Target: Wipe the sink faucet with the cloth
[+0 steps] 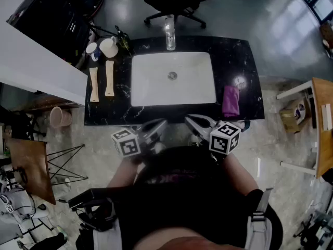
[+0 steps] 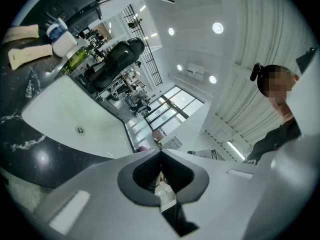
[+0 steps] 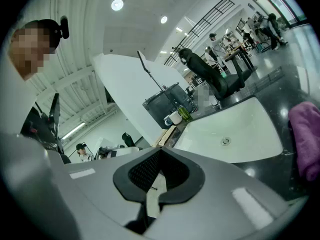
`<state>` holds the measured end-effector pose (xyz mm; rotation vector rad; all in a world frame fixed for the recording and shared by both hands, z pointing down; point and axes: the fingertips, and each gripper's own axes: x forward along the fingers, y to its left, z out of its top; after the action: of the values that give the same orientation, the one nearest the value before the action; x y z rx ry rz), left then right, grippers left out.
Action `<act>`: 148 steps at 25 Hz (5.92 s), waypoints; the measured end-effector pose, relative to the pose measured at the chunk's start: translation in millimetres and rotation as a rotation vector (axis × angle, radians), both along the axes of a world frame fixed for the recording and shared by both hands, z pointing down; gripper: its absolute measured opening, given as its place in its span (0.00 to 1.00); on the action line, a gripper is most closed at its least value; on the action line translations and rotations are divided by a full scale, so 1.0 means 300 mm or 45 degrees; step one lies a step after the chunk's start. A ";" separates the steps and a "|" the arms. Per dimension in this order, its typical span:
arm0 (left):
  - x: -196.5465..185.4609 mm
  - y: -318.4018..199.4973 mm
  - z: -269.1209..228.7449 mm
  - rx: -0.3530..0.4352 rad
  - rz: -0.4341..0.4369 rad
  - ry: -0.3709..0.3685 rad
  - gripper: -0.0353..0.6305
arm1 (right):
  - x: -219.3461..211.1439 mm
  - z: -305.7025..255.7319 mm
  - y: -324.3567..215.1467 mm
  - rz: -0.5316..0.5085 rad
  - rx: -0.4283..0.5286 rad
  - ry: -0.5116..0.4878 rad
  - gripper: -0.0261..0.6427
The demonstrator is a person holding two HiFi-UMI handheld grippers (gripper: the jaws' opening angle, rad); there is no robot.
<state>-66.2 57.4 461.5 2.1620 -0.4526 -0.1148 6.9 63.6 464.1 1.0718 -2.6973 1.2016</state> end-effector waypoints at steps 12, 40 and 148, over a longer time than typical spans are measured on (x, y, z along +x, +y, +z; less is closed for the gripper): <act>0.005 0.004 0.003 -0.006 0.012 0.000 0.05 | 0.013 -0.003 -0.002 0.025 0.001 -0.019 0.06; -0.110 0.001 0.053 -0.096 0.007 0.017 0.05 | 0.876 0.515 -0.185 0.549 -0.582 0.964 0.41; -0.230 -0.285 0.052 -0.140 -0.477 -0.002 0.05 | 0.089 0.132 -1.059 -0.488 0.627 1.222 0.17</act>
<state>-135.3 -28.2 477.0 1.9492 -0.8416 -0.2888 33.4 -254.2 503.7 0.7785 -2.2283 -0.0855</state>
